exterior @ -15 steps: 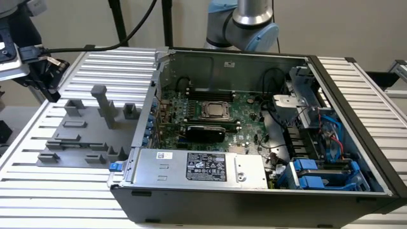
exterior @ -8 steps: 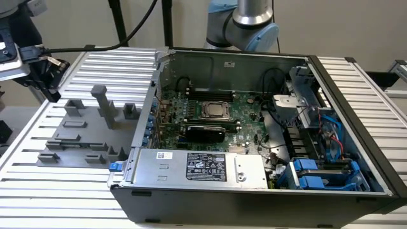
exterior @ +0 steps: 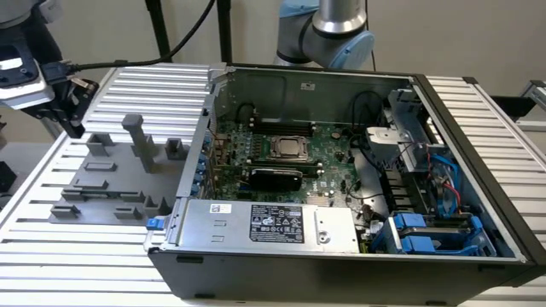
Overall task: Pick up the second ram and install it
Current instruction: 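Pick up the second ram and move it above second insertion slot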
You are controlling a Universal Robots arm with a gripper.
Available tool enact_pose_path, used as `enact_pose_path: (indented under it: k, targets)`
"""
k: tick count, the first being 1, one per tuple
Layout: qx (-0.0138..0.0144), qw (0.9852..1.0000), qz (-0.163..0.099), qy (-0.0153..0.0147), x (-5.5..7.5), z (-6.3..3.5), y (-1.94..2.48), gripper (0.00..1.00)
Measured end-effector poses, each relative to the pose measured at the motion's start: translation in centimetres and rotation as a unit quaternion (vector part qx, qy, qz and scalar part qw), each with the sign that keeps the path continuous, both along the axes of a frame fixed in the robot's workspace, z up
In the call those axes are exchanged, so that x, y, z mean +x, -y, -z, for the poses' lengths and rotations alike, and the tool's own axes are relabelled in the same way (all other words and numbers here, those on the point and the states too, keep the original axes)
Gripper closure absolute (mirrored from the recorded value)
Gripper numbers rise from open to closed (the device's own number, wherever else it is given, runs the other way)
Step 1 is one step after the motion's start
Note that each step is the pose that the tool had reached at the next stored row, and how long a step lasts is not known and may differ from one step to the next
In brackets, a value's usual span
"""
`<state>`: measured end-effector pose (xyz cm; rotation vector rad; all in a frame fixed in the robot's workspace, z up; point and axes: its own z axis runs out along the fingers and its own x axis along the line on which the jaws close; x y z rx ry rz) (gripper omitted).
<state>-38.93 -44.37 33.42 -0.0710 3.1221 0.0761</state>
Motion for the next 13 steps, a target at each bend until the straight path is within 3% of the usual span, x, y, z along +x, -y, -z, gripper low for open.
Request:
enact_pose_path:
  k: [4,7,13]
  targets:
    - [0.0,0.9994,-0.036,0.0,0.0,0.26,0.0,1.0]
    - [0.0,0.998,-0.063,0.0,0.0,0.44,0.0,1.0]
    - [0.0,0.993,-0.118,0.0003,0.0,0.85,0.0,1.0]
